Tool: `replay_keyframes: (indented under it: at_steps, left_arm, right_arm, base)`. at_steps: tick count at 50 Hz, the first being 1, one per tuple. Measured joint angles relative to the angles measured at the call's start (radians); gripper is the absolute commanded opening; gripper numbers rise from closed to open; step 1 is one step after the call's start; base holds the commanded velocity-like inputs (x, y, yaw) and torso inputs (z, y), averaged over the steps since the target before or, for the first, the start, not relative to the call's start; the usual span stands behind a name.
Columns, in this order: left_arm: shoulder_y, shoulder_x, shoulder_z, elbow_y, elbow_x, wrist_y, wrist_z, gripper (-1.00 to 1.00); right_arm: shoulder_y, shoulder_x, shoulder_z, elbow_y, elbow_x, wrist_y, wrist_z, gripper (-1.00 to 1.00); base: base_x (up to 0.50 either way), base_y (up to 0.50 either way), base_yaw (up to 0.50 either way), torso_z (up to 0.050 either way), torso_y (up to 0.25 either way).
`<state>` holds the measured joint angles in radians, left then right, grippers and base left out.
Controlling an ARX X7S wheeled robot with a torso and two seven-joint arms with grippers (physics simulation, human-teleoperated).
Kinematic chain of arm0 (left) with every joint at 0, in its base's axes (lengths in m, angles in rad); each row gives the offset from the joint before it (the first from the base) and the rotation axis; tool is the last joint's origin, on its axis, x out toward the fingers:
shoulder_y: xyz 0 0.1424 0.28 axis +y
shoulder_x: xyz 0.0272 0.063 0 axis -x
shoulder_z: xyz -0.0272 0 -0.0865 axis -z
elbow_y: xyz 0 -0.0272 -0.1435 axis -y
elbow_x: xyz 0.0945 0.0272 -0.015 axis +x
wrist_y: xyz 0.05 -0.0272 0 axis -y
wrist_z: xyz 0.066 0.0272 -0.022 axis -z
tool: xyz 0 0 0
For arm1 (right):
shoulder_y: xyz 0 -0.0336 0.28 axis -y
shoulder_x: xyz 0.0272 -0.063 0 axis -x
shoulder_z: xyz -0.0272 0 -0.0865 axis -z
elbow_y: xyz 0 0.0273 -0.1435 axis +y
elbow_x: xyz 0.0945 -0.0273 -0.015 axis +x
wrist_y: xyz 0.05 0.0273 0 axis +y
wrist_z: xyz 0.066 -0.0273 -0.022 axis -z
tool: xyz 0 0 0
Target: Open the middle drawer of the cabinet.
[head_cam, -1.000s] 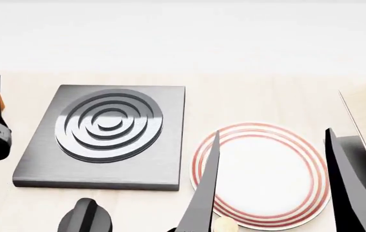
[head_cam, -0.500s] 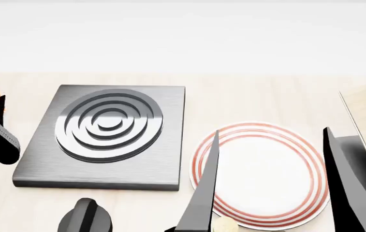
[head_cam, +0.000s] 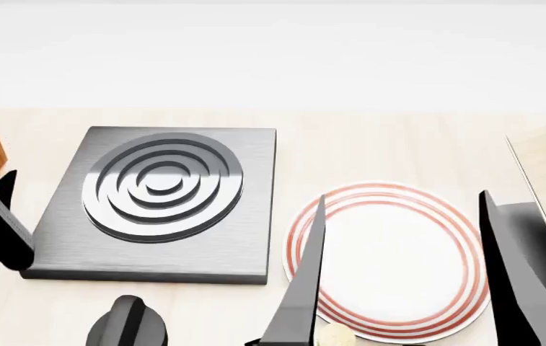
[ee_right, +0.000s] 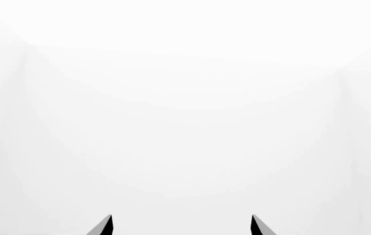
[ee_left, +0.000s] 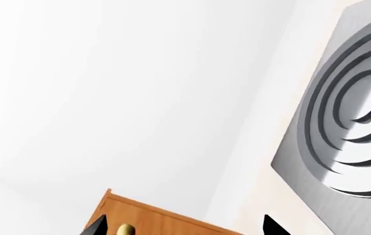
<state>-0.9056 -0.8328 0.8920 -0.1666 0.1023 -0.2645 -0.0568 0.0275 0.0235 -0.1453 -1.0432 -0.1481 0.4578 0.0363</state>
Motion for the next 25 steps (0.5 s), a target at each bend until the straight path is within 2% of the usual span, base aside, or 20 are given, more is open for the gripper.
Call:
replay_keyframes:
  at_steps: [25]
  left_arm:
    - [-0.016, 0.033, 0.034, -0.178, 0.032, 0.075, -0.003, 1.00]
  right_arm:
    - [0.000, 0.002, -0.004, 0.000, -0.004, 0.007, -0.002, 1.00]
  base:
    - [0.00, 0.00, 0.00, 0.000, 0.000]
